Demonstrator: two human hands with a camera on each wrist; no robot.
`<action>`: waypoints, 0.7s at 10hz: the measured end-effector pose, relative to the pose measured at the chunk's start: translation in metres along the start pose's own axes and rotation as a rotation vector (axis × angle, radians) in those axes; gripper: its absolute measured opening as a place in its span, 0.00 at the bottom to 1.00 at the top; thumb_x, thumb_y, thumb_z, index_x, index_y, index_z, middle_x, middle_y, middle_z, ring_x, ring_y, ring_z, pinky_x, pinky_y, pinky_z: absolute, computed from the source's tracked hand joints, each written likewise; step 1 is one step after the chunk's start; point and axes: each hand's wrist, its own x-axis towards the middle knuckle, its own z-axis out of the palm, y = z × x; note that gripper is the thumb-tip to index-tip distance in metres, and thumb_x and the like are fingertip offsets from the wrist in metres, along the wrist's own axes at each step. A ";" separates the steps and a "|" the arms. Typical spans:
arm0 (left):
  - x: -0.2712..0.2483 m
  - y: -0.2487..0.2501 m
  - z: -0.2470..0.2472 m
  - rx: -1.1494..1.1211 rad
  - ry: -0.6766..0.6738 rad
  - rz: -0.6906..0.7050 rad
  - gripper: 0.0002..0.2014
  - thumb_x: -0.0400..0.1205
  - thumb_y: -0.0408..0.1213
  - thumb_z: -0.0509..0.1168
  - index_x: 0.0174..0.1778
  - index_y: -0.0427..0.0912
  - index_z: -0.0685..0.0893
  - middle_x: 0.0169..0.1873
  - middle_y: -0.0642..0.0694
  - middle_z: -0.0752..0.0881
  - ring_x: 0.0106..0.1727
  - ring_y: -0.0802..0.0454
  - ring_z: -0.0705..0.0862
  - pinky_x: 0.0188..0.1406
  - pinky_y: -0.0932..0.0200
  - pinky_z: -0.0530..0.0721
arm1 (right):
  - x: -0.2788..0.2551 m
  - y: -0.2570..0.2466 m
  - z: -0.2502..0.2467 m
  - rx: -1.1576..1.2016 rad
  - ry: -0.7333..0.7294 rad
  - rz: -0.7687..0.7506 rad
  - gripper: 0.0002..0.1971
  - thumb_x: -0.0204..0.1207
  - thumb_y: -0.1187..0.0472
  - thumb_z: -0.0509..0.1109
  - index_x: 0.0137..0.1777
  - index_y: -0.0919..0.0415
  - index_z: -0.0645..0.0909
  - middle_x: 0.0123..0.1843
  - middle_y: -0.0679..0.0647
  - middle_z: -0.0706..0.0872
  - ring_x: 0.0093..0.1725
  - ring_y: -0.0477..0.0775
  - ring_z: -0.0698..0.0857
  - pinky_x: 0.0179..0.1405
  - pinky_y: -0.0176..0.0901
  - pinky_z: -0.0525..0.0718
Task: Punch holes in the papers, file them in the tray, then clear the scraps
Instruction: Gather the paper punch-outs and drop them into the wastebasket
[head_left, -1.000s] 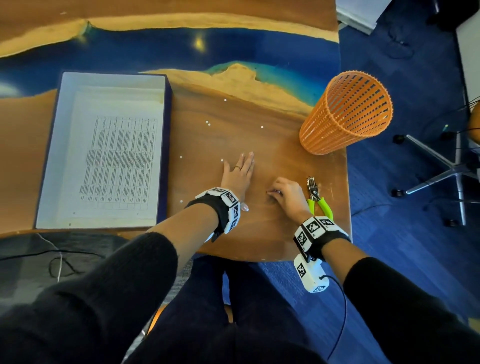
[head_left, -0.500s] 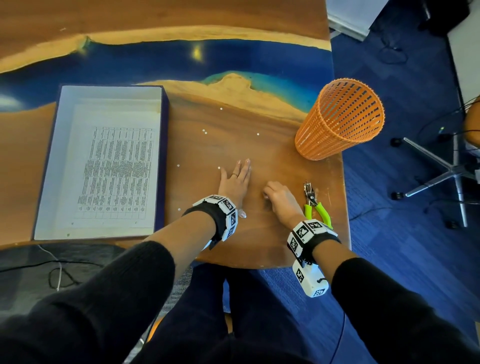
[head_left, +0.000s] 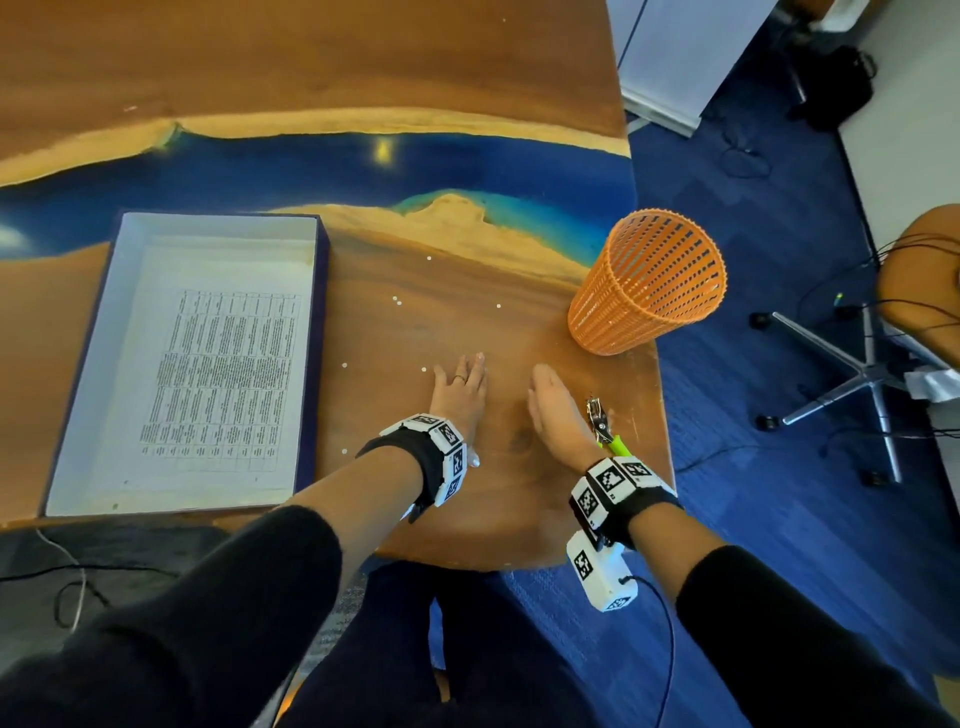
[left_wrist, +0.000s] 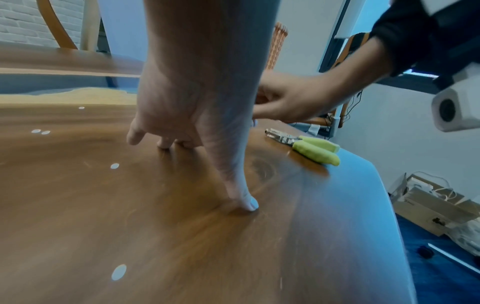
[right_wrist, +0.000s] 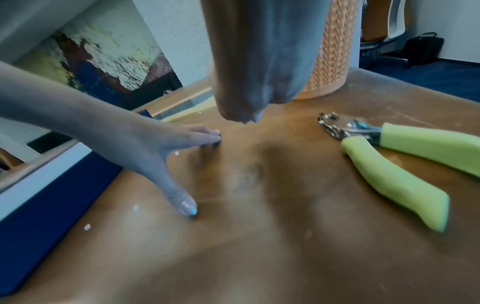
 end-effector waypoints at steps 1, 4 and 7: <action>-0.001 0.004 -0.015 -0.002 0.019 -0.005 0.60 0.69 0.64 0.71 0.82 0.32 0.44 0.83 0.34 0.41 0.84 0.35 0.49 0.77 0.36 0.60 | 0.005 -0.021 -0.020 0.030 0.096 -0.114 0.04 0.80 0.74 0.56 0.50 0.69 0.72 0.45 0.60 0.70 0.45 0.53 0.67 0.45 0.48 0.66; 0.013 0.009 -0.046 0.082 -0.019 0.058 0.35 0.81 0.50 0.66 0.79 0.37 0.63 0.81 0.34 0.57 0.76 0.39 0.70 0.70 0.45 0.72 | 0.020 -0.068 -0.158 0.086 0.550 -0.378 0.04 0.73 0.73 0.67 0.43 0.65 0.77 0.38 0.53 0.82 0.38 0.46 0.79 0.39 0.31 0.75; 0.029 -0.004 -0.051 -0.009 -0.109 0.110 0.28 0.82 0.47 0.64 0.76 0.39 0.69 0.79 0.35 0.65 0.70 0.38 0.78 0.63 0.44 0.81 | 0.059 -0.011 -0.206 -0.056 0.470 -0.002 0.19 0.58 0.70 0.76 0.27 0.47 0.72 0.24 0.54 0.85 0.37 0.60 0.86 0.50 0.61 0.84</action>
